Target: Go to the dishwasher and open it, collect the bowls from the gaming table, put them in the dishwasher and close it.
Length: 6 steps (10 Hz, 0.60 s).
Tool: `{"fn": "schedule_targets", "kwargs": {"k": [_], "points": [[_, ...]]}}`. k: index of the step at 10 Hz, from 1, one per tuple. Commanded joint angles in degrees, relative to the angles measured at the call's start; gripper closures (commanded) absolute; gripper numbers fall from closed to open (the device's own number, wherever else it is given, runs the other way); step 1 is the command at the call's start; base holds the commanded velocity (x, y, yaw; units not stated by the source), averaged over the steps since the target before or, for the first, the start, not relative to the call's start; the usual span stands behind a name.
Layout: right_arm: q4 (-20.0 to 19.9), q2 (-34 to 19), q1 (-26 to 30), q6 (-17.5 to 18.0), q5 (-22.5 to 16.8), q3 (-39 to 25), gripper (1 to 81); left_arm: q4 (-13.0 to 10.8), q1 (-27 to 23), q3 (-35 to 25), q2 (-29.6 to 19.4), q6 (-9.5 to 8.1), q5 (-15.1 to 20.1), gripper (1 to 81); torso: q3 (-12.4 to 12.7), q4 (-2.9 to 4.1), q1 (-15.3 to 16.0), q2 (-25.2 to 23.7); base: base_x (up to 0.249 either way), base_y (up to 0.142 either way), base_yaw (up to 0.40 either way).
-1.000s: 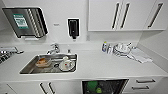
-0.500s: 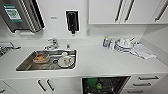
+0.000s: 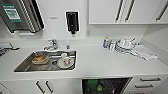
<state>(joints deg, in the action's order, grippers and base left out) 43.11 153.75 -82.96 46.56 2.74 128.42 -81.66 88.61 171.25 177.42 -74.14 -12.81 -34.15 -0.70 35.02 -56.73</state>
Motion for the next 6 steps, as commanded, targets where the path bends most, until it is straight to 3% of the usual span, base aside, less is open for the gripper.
{"fn": "schedule_targets", "kwargs": {"k": [1, 3, 4, 6], "points": [[-0.2, 1.1, 5.1, 0.7, -1.5, 0.5, 1.0, -0.6, -0.4, 0.4, -0.1, 0.23, 2.3, 1.0, 0.0, 0.00, -0.1, 0.1, 0.000, 0.000, 0.000], [-4.5, 1.4, 9.0, 2.8, 0.9, 0.9, 1.0, -0.8, -0.2, 0.4, -0.8, 0.40, 2.1, 1.0, 0.0, 0.00, 1.4, -2.4, 0.000, 0.000, 0.000], [-8.2, 1.2, 11.0, 4.0, 2.0, 0.8, 1.0, -0.8, -0.1, 0.4, -1.3, 1.36, 2.0, 1.0, 0.0, 0.00, 1.8, -3.0, 0.000, 0.000, 0.000], [-14.5, 0.3, 13.8, 8.2, 7.2, 1.0, 1.0, -0.8, 0.3, 0.4, -1.5, 2.42, 2.1, 1.0, 0.0, 0.00, 1.8, -3.0, 0.000, 0.000, 0.000]]}}
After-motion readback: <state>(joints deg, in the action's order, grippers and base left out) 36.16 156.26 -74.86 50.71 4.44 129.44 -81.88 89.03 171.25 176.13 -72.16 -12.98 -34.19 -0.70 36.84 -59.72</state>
